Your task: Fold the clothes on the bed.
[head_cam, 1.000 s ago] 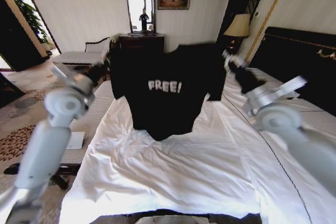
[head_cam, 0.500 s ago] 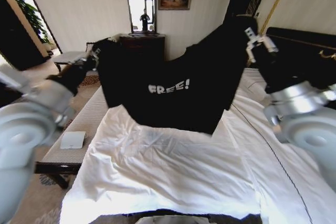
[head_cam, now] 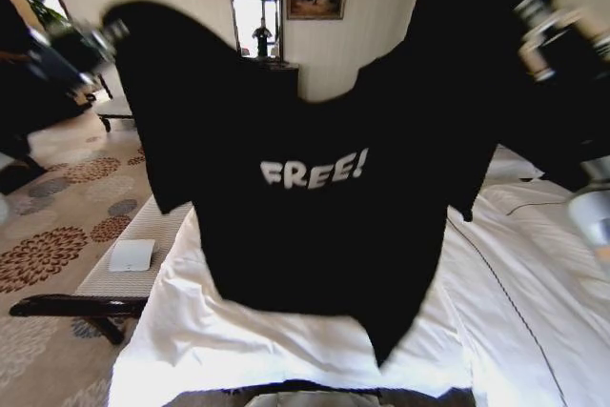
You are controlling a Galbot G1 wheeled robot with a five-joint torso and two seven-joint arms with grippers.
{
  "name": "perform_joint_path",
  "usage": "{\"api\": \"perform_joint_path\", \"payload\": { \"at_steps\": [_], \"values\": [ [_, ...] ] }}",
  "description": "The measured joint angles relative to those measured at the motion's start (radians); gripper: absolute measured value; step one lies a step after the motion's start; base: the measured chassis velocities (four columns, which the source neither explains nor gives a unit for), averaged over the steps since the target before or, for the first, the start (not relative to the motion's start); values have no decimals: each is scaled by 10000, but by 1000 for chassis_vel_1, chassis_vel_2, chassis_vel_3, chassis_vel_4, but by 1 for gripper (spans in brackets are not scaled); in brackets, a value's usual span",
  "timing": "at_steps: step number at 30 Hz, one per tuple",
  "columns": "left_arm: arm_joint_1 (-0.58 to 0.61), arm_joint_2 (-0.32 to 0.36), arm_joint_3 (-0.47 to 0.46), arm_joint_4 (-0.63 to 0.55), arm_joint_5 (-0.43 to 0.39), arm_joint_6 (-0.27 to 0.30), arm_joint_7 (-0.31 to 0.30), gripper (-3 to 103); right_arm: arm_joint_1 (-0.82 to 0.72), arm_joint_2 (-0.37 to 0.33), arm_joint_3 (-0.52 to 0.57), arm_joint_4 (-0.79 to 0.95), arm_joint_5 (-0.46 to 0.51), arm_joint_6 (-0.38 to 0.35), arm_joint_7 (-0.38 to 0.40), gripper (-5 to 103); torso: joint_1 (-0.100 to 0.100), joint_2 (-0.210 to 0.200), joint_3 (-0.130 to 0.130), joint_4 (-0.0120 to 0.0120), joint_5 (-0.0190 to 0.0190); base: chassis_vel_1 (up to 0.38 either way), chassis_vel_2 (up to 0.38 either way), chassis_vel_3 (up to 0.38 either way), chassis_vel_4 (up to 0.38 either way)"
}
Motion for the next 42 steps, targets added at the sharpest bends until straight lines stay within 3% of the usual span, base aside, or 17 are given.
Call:
{"api": "perform_joint_path", "payload": {
  "at_steps": [1,4,5,6,8,10,14,21,33,42],
  "values": [
    [175,-109,289,128,391,113,55,0,-52,54,-300,-31,-24,-154,47,1,1,-1,-1,-1,0,0,0,0,0],
    [944,-992,3077,1419,3655,564,608,0,14,684,-3355,-1274,-527,-918,652,1,3,-2,1,2,9,0,0,0,0],
    [944,-992,3077,1419,3655,564,608,0,14,684,-3355,-1274,-527,-918,652,1,3,-2,1,2,9,0,0,0,0],
    [925,-1629,4462,2376,5073,577,814,0,254,1157,-5024,-2335,-1468,-1024,765,1,3,-2,1,1,4,0,0,0,0],
    [665,-2571,5754,3479,6338,444,868,0,567,1721,-6633,-3795,-2627,-1020,660,1,3,-3,2,0,9,0,0,0,0],
    [384,-3490,6532,4479,7357,205,979,0,888,2310,-7523,-5171,-3480,-857,369,1,4,-4,2,-2,9,0,0,0,0],
    [255,-4149,6798,5096,7778,-13,1018,0,1145,2761,-7752,-6093,-3928,-534,-34,1,5,-4,1,-3,11,0,0,0,0],
    [342,-4663,6957,5402,8224,-393,1058,0,1051,3336,-7309,-6900,-4543,106,-861,1,1,-2,-2,0,7,0,0,0,0],
    [272,-5546,6903,6212,8944,-807,1155,0,1340,3262,-7169,-7589,-4669,846,-1430,1,0,-1,-2,0,5,0,0,0,0],
    [-374,-6011,6954,7588,9468,-1171,1659,0,2208,3895,-7779,-9037,-4803,1174,-1948,1,1,-1,-1,-2,5,0,0,0,0]
  ]
}}
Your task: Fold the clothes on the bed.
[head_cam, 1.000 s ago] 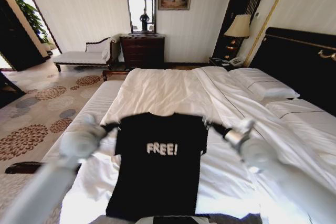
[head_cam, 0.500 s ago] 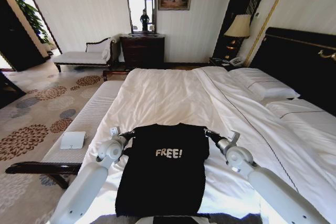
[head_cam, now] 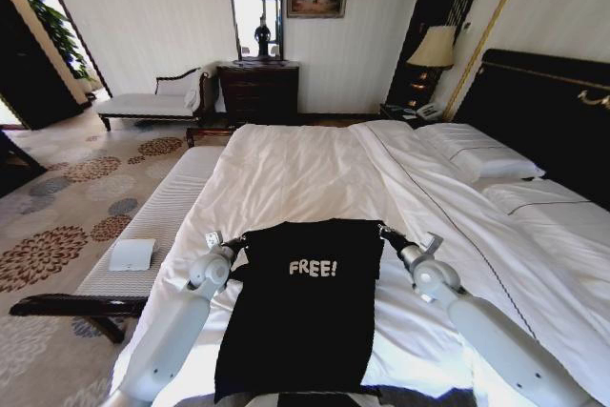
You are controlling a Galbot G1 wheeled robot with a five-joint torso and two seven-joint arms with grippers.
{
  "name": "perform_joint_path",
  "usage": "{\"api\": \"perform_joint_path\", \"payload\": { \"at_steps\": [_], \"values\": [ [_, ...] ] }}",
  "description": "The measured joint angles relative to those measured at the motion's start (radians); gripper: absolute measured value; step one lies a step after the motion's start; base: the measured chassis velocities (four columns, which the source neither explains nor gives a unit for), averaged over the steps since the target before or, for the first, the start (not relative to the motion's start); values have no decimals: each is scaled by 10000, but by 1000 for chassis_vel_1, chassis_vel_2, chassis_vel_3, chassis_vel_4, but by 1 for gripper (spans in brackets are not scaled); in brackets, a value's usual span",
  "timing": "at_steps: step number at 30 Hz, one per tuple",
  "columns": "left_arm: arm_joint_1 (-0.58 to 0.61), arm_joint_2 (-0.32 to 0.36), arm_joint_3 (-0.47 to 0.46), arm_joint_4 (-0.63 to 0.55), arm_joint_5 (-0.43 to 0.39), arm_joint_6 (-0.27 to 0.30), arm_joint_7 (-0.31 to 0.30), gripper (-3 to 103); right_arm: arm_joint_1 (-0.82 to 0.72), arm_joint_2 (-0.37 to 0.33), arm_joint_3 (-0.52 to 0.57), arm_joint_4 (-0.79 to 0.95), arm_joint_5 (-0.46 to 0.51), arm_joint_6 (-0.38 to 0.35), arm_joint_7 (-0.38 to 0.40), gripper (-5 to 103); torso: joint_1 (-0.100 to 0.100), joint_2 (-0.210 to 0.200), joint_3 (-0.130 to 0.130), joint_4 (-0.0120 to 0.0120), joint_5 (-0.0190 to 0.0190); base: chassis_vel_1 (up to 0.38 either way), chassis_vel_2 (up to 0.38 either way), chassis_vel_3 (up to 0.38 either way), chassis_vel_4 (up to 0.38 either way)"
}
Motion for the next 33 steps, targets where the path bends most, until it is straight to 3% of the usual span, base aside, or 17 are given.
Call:
{"api": "perform_joint_path", "payload": {
  "at_steps": [14,20,33],
  "values": [
    [-1322,-871,564,2210,705,-402,253,0,1618,1144,-1507,-2758,-956,360,-674,1,0,0,0,1,-1,0,0,0,0],
    [-1660,-1340,278,3086,938,-488,372,0,2252,1594,-1963,-3716,-1175,560,-773,1,1,-1,1,-1,1,0,0,0,0],
    [-1324,-1080,-65,3360,934,-429,408,-2,2590,2262,-2392,-4927,-1866,763,-747,1,1,0,-1,-2,-1,0,0,0,0]
  ]
}}
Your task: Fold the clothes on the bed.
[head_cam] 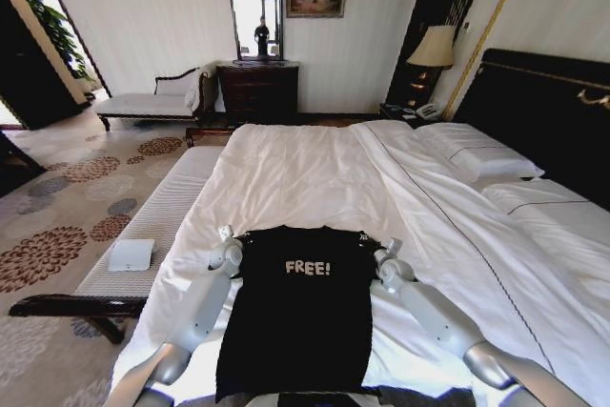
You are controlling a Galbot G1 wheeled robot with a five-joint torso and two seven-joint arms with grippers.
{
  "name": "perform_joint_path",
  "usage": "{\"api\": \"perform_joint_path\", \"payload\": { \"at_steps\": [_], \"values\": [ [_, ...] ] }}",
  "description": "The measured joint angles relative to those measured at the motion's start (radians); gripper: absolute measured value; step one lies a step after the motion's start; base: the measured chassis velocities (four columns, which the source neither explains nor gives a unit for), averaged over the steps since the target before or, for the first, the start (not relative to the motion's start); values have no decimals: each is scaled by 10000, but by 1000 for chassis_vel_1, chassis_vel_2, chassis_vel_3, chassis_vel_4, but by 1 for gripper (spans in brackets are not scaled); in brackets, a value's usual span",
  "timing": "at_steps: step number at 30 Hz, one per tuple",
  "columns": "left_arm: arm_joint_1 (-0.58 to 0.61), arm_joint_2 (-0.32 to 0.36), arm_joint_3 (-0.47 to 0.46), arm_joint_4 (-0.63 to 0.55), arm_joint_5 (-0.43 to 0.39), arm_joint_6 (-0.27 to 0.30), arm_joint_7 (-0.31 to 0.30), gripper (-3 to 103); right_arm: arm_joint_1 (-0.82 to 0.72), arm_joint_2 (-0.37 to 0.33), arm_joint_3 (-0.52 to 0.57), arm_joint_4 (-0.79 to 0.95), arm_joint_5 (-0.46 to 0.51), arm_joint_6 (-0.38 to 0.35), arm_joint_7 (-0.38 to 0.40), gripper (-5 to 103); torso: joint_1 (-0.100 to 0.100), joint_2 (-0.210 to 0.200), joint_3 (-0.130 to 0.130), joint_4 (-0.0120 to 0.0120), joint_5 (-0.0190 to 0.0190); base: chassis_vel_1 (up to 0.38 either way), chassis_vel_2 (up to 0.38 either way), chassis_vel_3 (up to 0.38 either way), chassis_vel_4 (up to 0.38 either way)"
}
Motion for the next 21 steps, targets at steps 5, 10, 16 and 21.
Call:
{"api": "perform_joint_path", "payload": {
  "at_steps": [5,10,16,21],
  "values": [
    [540,-88,-356,-755,-319,76,-161,14,-277,97,299,484,1,359,-257,4,1,0,1,7,3,0,0,0,0],
    [1481,312,-1128,-2199,-965,286,-465,30,-1417,-506,1455,2518,713,472,-469,20,2,0,0,3,2,0,0,0,0],
    [3292,1275,-2522,-4553,-1870,639,-963,52,-3783,-1727,3498,5261,2352,-524,-291,47,-5,2,-3,1,0,0,0,0,0],
    [5084,1332,-3515,-6804,-1637,920,-1138,68,-5391,-1998,4366,6792,3097,-1395,565,65,-4,3,-2,0,7,0,0,0,0]
  ]
}}
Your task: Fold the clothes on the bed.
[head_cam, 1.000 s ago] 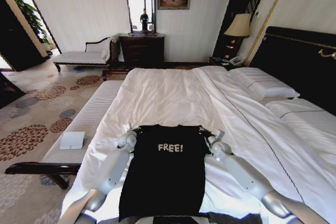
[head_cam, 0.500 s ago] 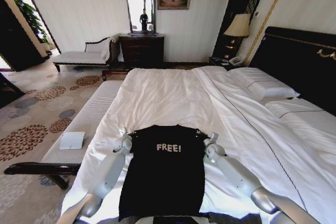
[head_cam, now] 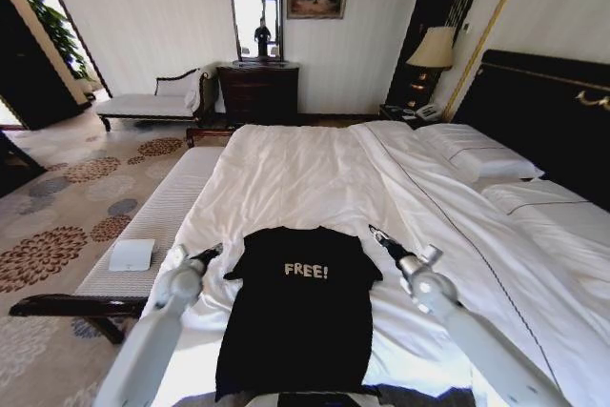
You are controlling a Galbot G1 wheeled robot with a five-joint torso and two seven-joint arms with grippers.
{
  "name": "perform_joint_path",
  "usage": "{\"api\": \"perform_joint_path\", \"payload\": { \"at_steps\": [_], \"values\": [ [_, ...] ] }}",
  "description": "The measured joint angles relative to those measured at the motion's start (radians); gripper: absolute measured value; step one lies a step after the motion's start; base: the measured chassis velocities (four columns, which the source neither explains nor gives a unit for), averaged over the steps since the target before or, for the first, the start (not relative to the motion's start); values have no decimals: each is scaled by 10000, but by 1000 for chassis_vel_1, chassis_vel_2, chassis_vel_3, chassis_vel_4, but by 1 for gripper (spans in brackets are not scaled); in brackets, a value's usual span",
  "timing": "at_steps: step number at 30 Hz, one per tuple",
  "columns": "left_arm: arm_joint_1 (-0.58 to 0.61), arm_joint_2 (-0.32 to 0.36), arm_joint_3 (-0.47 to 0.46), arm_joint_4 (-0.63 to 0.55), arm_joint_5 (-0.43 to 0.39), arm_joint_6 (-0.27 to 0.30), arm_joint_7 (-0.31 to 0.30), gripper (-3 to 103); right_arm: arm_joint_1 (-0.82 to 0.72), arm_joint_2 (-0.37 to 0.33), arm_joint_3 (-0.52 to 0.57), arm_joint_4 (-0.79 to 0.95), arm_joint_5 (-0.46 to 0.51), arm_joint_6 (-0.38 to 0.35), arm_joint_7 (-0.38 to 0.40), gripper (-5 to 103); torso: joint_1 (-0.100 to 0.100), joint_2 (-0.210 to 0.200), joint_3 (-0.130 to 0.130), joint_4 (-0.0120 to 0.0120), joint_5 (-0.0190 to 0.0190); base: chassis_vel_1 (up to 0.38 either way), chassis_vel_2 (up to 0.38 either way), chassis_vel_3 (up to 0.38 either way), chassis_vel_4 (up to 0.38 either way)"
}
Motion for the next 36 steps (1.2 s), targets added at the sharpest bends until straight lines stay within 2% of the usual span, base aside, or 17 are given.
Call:
{"api": "perform_joint_path", "payload": {
  "at_steps": [1,4,5,6,7,8,9,11,15,16,20,31,32,34,36],
  "values": [
    [0,0,0,0,0,0,0,68,0,0,0,0,0,0,0,65,0,0,0,0,0,0,0,0,0],
    [1400,-558,-489,-1309,728,-23,109,85,-782,113,-110,587,-1011,-291,446,81,-2,0,-1,5,-4,0,0,0,0],
    [1400,-558,-489,-1309,728,-23,109,85,-782,113,-110,587,-1011,-291,446,81,-2,0,-1,5,-4,0,0,0,0],
    [1627,-698,-519,-1510,895,-49,118,89,-866,112,-244,643,-1505,-311,476,81,-2,1,-1,3,-5,0,0,0,0],
    [1947,-942,-527,-1819,1149,-84,132,94,-980,79,-513,661,-2466,-315,491,91,-2,0,0,6,-5,0,0,0,0],
    [2075,-1054,-517,-1979,1265,-99,136,98,-1065,46,-624,661,-2968,-303,491,91,-1,0,0,6,-6,0,0,0,0],
    [2075,-1054,-517,-1979,1265,-99,136,98,-1065,46,-624,661,-2968,-303,491,91,-1,0,0,6,-6,0,0,0,0],
    [2352,-1267,-512,-2311,1493,-136,154,100,-1225,-62,-795,690,-3846,-266,524,99,2,0,2,-1,-5,0,0,0,0],
    [2733,-1424,-766,-2514,1697,-234,186,100,-1315,-271,-1022,803,-4803,-256,726,100,4,-2,2,3,-4,0,0,0,0],
    [2914,-1439,-933,-2568,1680,-279,226,100,-1377,-376,-1137,806,-5475,-221,820,100,4,-2,2,4,-6,0,0,0,0],
    [3183,-1436,-1220,-2622,1582,-354,304,100,-1474,-447,-1377,474,-6966,47,765,100,3,-2,1,3,-6,0,0,0,0],
    [3204,-1547,-1191,-2668,1735,-368,287,100,-1360,-320,-1634,-267,-8196,315,719,100,3,-3,3,2,-5,0,0,0,0],
    [3212,-1571,-1169,-2668,1784,-374,285,100,-1347,-305,-1634,-303,-8261,316,733,103,3,-3,3,2,-5,0,0,0,0],
    [3229,-1603,-1150,-2656,1862,-395,285,100,-1287,-279,-1619,-378,-8231,294,853,100,3,-3,3,3,-5,0,0,0,0],
    [3236,-1642,-1132,-2591,2004,-486,285,100,-1225,-276,-1569,-483,-8037,268,948,90,4,-4,3,3,-5,0,0,0,0]
  ]
}}
